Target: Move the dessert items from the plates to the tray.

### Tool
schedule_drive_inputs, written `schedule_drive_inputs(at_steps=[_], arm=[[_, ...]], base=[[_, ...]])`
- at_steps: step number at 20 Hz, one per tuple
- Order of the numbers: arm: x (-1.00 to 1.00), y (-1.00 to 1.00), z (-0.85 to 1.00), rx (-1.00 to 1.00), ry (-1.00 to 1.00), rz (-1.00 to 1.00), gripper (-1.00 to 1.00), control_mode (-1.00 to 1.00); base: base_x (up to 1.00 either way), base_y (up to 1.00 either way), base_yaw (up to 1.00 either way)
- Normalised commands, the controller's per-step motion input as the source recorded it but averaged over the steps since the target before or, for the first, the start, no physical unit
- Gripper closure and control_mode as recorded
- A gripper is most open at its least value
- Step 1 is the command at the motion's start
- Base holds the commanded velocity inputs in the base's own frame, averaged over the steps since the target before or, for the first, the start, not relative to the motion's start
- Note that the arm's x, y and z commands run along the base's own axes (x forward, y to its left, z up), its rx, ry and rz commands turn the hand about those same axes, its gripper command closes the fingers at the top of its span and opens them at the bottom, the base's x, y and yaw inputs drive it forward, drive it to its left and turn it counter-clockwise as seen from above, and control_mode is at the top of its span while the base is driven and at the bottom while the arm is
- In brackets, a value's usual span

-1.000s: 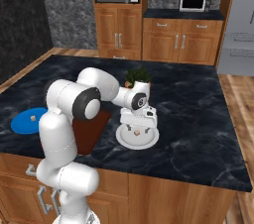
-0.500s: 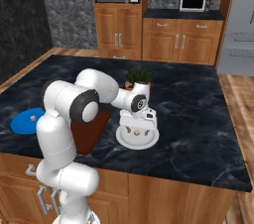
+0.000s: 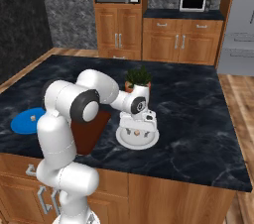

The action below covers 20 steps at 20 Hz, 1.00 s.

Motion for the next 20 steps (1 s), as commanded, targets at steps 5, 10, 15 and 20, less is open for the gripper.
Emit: schedule_drive_inputs(at_steps=[5, 10, 15, 20], arm=[[0.00, 0.00, 0.00, 0.00, 0.00, 0.00, 1.00, -1.00], [0.00, 0.00, 0.00, 0.00, 0.00, 0.00, 1.00, -1.00], [0.00, 0.00, 0.00, 0.00, 0.00, 0.00, 1.00, -1.00], [-0.11, 0.05, 0.01, 0.00, -0.01, 0.01, 1.00, -1.00]], base=[[0.00, 0.00, 0.00], [0.00, 0.00, 0.00], [0.00, 0.00, 0.00], [0.00, 0.00, 0.00]])
